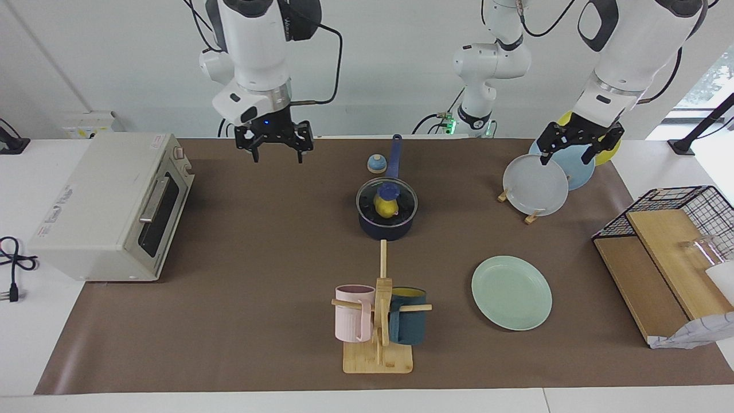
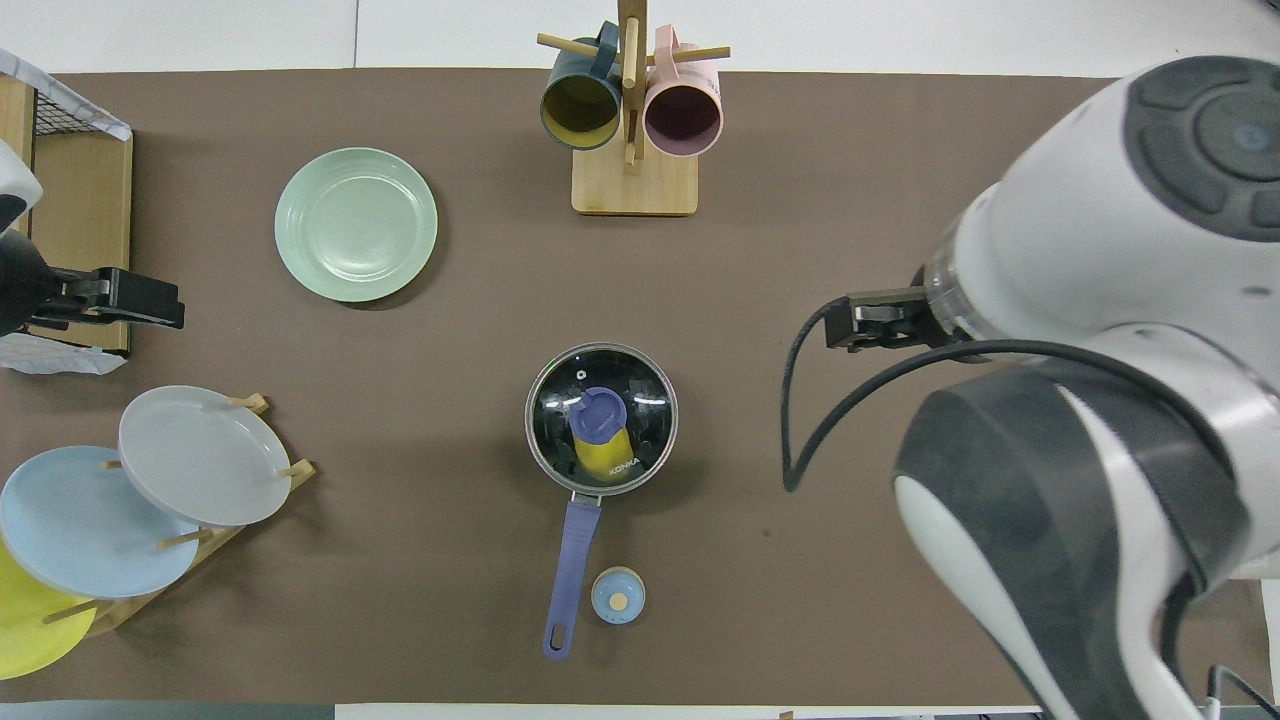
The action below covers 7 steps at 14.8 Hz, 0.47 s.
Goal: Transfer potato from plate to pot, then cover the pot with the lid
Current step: 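Open the right gripper and lift it away from the lid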
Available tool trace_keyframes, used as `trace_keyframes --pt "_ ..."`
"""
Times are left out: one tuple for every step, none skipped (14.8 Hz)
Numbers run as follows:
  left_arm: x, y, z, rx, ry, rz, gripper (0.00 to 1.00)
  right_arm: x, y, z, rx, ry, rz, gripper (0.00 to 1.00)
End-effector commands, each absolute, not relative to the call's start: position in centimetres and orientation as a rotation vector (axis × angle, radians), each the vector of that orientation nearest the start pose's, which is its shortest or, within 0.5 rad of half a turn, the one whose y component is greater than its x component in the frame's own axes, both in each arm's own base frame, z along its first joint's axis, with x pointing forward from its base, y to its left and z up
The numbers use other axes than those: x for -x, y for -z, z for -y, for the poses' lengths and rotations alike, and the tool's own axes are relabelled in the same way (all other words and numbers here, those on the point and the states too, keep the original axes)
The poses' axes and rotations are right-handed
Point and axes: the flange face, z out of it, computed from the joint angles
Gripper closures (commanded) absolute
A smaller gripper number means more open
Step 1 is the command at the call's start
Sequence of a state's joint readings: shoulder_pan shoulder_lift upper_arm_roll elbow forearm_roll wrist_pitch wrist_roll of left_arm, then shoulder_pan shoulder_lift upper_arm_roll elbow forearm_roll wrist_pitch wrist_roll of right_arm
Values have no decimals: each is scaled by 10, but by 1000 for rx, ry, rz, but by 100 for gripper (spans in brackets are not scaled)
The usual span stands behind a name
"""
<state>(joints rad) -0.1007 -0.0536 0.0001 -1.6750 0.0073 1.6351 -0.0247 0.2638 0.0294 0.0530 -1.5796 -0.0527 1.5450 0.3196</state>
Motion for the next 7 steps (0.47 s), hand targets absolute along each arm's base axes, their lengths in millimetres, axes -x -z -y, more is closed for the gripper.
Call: trace_keyframes --pt "-536 -616 53 3143 31 -99 0 -532 -594 -126 3215 -101 59 0" --pt "-536 -616 53 3143 29 -99 0 -541 -592 -99 3205 -97 89 0" --pt "-536 -616 53 3143 31 -99 0 -544 -592 -89 3198 -102 164 0" --pt "-536 -616 53 3143 31 -99 0 -544 -591 -89 3200 -106 173 0" --pt "-536 -616 53 3143 29 -99 0 -544 -591 -85 3201 -112 163 0" --pt "-536 -616 53 3143 31 -99 0 -544 -590 -82 3200 -119 150 0" --pt "-536 -616 53 3143 29 -99 0 -544 -590 -78 3201 -129 140 0"
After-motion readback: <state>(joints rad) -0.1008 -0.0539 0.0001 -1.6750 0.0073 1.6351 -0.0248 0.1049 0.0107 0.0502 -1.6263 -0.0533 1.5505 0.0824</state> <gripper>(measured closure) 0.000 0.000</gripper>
